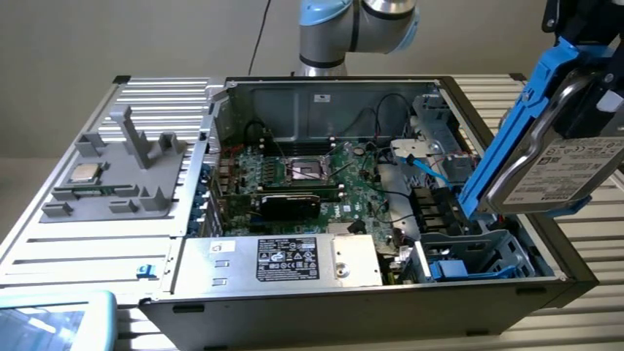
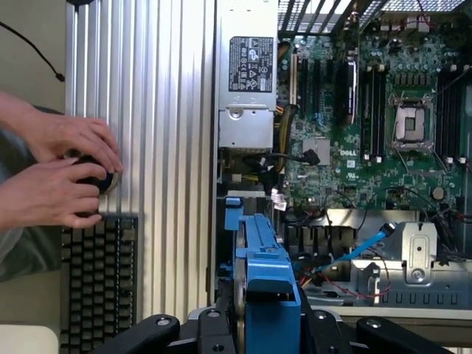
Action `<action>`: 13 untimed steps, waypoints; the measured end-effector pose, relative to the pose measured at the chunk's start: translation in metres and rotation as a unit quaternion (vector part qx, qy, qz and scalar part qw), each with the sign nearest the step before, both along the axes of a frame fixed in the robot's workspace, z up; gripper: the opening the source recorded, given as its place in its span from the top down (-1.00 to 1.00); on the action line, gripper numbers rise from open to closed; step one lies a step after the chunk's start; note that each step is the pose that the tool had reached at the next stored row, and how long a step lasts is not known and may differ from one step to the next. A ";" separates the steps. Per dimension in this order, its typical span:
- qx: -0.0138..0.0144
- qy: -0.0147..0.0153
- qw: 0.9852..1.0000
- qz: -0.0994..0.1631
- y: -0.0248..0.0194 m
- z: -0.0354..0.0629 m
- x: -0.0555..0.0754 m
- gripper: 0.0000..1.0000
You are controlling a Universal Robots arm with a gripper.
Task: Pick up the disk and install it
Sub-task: 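Insert the disk into the insertion slot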
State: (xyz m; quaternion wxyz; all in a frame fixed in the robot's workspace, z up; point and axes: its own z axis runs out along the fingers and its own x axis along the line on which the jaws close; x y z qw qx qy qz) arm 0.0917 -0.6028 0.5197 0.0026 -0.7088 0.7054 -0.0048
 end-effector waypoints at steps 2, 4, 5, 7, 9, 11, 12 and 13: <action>-0.003 -0.001 1.000 0.000 0.0002 -0.0015 -0.002 0.25; -0.004 -0.001 1.000 -0.001 0.0002 -0.0029 -0.003 0.25; -0.005 -0.001 1.000 -0.001 0.0005 -0.0034 -0.003 0.25; -0.006 -0.001 1.000 -0.001 0.0009 -0.0041 -0.003 0.25; -0.006 -0.001 1.000 -0.001 0.0010 -0.0041 -0.003 0.25; -0.006 -0.001 1.000 -0.001 0.0011 -0.0041 -0.003 0.25; -0.006 -0.001 1.000 -0.001 0.0011 -0.0041 -0.003 0.25; -0.006 -0.001 1.000 -0.001 0.0011 -0.0040 -0.003 0.25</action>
